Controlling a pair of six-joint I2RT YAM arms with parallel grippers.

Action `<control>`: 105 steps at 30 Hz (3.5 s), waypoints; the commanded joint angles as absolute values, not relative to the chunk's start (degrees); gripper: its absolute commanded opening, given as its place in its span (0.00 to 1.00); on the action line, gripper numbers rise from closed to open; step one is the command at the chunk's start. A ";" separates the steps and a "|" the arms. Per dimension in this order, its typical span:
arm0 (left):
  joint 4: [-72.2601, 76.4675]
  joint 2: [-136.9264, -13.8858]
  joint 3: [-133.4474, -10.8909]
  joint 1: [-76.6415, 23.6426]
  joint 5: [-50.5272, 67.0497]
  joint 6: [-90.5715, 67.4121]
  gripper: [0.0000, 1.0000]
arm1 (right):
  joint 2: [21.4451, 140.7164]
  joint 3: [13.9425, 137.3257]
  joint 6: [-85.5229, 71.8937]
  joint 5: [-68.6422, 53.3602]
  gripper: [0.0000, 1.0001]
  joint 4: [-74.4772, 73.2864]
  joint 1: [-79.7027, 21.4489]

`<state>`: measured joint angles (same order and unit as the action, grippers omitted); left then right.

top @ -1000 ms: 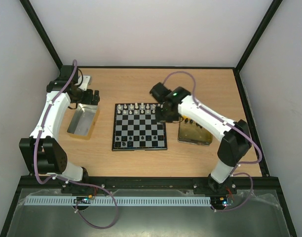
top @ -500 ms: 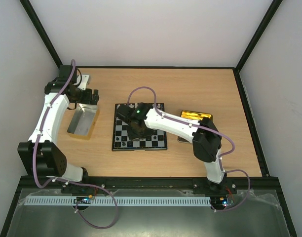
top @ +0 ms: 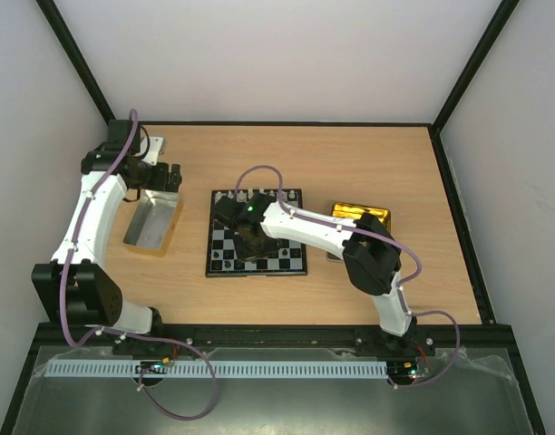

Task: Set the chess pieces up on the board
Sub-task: Place the chess piece on the chessboard, then pick up the chess piece from the storage box.

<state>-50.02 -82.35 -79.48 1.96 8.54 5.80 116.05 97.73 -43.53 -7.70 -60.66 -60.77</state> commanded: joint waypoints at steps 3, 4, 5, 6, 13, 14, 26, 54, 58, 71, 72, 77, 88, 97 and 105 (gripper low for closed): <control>-49.75 -81.31 -78.95 2.29 8.53 5.37 0.99 | 117.48 96.39 -43.34 -8.22 0.08 -59.03 -60.99; -49.75 -81.35 -79.07 2.30 8.53 5.36 1.00 | 117.70 96.41 -43.29 -8.32 0.08 -58.84 -60.94; -49.72 -81.39 -79.17 2.30 8.50 5.36 0.99 | 117.87 96.37 -43.25 -8.35 0.08 -58.68 -60.97; -49.70 -81.46 -79.25 2.29 8.48 5.36 1.00 | 118.05 96.39 -43.12 -8.40 0.08 -58.54 -60.95; -49.75 -81.86 -79.39 2.37 8.40 5.38 1.00 | 119.24 96.02 -42.64 -9.08 0.08 -57.56 -60.99; -49.75 -81.87 -79.44 2.37 8.36 5.36 1.00 | 119.41 96.13 -42.56 -9.13 0.08 -57.49 -60.92; -49.83 -82.32 -79.56 2.46 8.43 5.45 0.99 | 120.72 96.66 -41.66 -8.81 0.08 -57.30 -60.90; -50.20 -82.05 -79.53 2.55 8.51 5.63 0.99 | 121.37 98.82 -40.87 -9.45 0.20 -58.50 -60.83; -50.25 -82.00 -79.43 2.55 8.57 5.62 1.00 | 121.08 98.92 -40.95 -9.73 0.20 -58.67 -60.86; -50.36 -81.50 -78.95 2.63 8.78 5.63 1.00 | 120.37 99.84 -40.76 -9.23 0.21 -59.88 -60.82; -50.34 -81.40 -78.93 2.64 8.79 5.63 1.00 | 120.38 99.89 -40.67 -9.23 0.21 -59.93 -60.88; -50.41 -81.31 -78.94 2.64 8.88 5.78 1.00 | 120.43 100.05 -40.78 -9.06 0.22 -60.24 -60.87; -50.45 -81.37 -78.85 2.64 8.97 5.77 0.99 | 119.15 100.56 -40.86 -8.02 0.24 -61.55 -60.64; -50.38 -81.08 -78.64 2.64 9.14 5.71 0.99 | 117.54 102.08 -40.18 -6.83 0.24 -63.50 -58.85; -50.53 -81.35 -78.75 2.64 9.32 5.81 0.99 | 114.12 105.49 -38.52 -7.60 0.24 -66.37 -53.54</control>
<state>-50.06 -82.37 -79.00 2.28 8.60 5.80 118.43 102.89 -40.03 -8.58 -62.63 -56.14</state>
